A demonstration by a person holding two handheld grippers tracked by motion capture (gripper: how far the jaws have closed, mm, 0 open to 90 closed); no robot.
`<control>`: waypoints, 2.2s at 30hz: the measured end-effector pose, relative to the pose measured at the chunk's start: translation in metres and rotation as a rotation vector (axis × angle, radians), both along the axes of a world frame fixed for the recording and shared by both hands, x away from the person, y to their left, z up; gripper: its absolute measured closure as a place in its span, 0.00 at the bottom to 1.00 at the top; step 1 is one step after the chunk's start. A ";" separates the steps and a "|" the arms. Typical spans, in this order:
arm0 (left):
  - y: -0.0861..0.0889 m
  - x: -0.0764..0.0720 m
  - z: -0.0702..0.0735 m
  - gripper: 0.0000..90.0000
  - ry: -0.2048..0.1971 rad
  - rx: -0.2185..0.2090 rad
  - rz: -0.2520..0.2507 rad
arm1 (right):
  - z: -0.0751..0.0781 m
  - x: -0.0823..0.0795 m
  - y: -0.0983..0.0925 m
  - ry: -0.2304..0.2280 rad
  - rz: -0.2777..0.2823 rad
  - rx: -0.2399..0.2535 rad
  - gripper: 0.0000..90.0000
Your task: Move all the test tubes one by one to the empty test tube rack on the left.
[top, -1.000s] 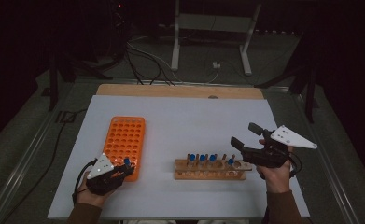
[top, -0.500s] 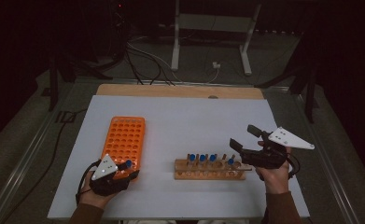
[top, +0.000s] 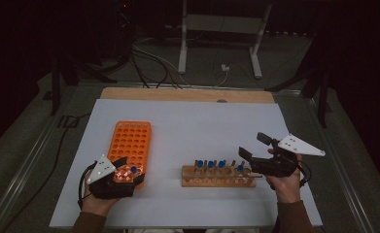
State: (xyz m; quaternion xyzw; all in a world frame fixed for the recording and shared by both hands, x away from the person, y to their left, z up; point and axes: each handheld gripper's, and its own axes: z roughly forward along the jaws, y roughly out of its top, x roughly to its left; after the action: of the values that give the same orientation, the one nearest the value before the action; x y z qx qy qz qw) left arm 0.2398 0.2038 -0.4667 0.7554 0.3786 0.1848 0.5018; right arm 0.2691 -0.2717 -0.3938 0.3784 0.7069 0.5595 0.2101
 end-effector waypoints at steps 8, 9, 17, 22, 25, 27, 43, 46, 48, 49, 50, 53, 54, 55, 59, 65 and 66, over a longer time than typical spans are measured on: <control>0.004 0.004 0.013 0.02 -0.042 -0.023 0.044 | -0.007 0.000 0.000 0.024 0.009 -0.013 0.12; 0.005 0.004 0.015 0.02 -0.045 -0.027 0.048 | -0.008 0.000 0.000 0.029 0.010 -0.015 0.12; 0.012 0.008 0.026 0.01 -0.078 -0.069 0.079 | -0.019 -0.001 -0.001 0.062 0.033 -0.032 0.10; 0.014 0.007 0.027 0.01 -0.071 -0.075 0.064 | -0.023 -0.003 -0.001 0.069 0.050 -0.051 0.11; 0.015 0.007 0.026 0.02 -0.063 -0.097 0.064 | -0.025 -0.004 -0.001 0.076 0.061 -0.063 0.12; 0.016 0.006 0.027 0.02 -0.069 -0.104 0.067 | -0.028 -0.005 0.001 0.081 0.068 -0.075 0.13; 0.013 0.003 0.025 0.02 -0.063 -0.074 0.065 | -0.059 -0.021 -0.002 0.122 0.122 -0.152 0.50; 0.013 0.003 0.024 0.02 -0.061 -0.075 0.069 | -0.062 -0.022 0.000 0.123 0.137 -0.169 0.61; 0.013 0.003 0.024 0.02 -0.061 -0.074 0.070 | -0.063 -0.022 0.001 0.122 0.147 -0.179 0.66; 0.013 0.003 0.024 0.02 -0.061 -0.075 0.070 | -0.064 -0.022 0.002 0.123 0.150 -0.184 0.68; 0.013 0.003 0.024 0.02 -0.060 -0.076 0.070 | -0.064 -0.022 0.002 0.121 0.153 -0.187 0.71; 0.013 0.003 0.024 0.02 -0.060 -0.075 0.070 | -0.066 -0.021 0.005 0.117 0.156 -0.203 0.75; 0.013 0.003 0.024 0.02 -0.059 -0.075 0.069 | -0.066 -0.021 0.005 0.113 0.156 -0.211 0.77; 0.013 0.003 0.024 0.02 -0.060 -0.074 0.068 | -0.066 -0.021 0.006 0.109 0.155 -0.215 0.78; 0.012 0.003 0.023 0.02 -0.058 -0.070 0.064 | -0.066 -0.021 0.007 0.099 0.153 -0.227 0.85; 0.012 0.003 0.023 0.02 -0.059 -0.069 0.060 | -0.065 -0.021 0.008 0.092 0.149 -0.242 0.85; 0.012 0.003 0.023 0.02 -0.059 -0.069 0.058 | -0.064 -0.021 0.007 0.091 0.148 -0.243 0.85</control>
State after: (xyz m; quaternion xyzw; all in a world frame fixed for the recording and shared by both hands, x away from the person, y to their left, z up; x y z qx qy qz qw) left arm 0.2431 0.2154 -0.4437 0.7206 0.3916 0.2085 0.5328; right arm 0.2482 -0.2642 -0.4582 0.3219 0.8041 0.4662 0.1802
